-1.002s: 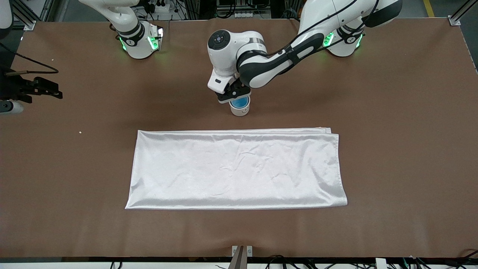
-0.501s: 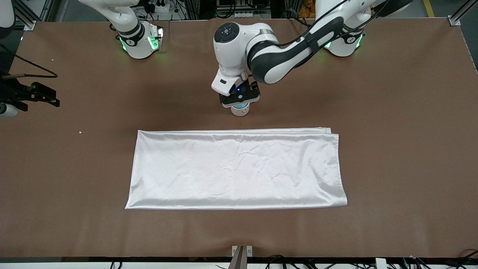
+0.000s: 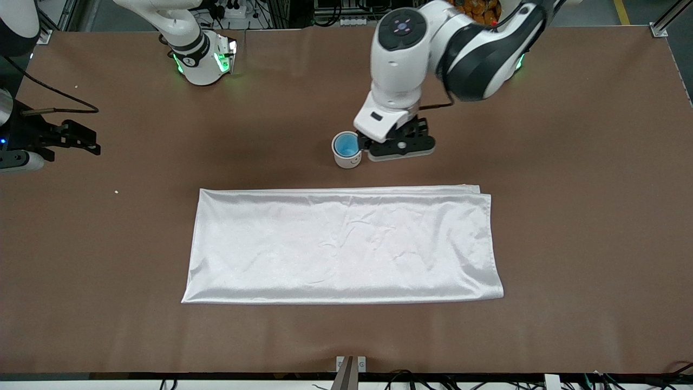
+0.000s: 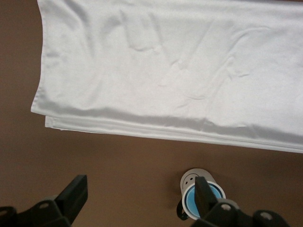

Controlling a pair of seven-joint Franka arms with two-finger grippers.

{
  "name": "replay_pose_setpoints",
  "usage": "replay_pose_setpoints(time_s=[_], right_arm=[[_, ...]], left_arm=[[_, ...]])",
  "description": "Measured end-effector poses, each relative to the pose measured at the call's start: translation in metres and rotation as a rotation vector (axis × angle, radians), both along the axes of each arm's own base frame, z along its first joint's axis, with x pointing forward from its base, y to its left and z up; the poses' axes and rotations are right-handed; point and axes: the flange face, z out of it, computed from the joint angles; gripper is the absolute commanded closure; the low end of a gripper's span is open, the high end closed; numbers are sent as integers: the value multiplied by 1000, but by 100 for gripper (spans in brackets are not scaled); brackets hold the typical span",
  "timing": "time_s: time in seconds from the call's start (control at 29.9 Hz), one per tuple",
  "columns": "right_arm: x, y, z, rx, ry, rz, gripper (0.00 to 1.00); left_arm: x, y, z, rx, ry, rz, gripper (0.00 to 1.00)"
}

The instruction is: Place blue cup into white mug on table

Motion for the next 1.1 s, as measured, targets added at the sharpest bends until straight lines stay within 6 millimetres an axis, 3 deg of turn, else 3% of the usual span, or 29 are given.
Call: replay_pose_setpoints(time_s=[0.2, 0.47, 0.84, 1.1], right_arm=[[0, 2, -1, 0, 3, -2, 0], [-1, 14, -5, -1, 15, 8, 0], [-3, 13, -7, -1, 32, 3, 0], [-2, 15, -5, 0, 24, 5, 0]], left_arm=[[9, 45, 40, 2, 15, -43, 0], [32, 127, 79, 7, 24, -96, 0], [55, 204, 97, -49, 44, -55, 0], [61, 248, 103, -41, 53, -69, 0]])
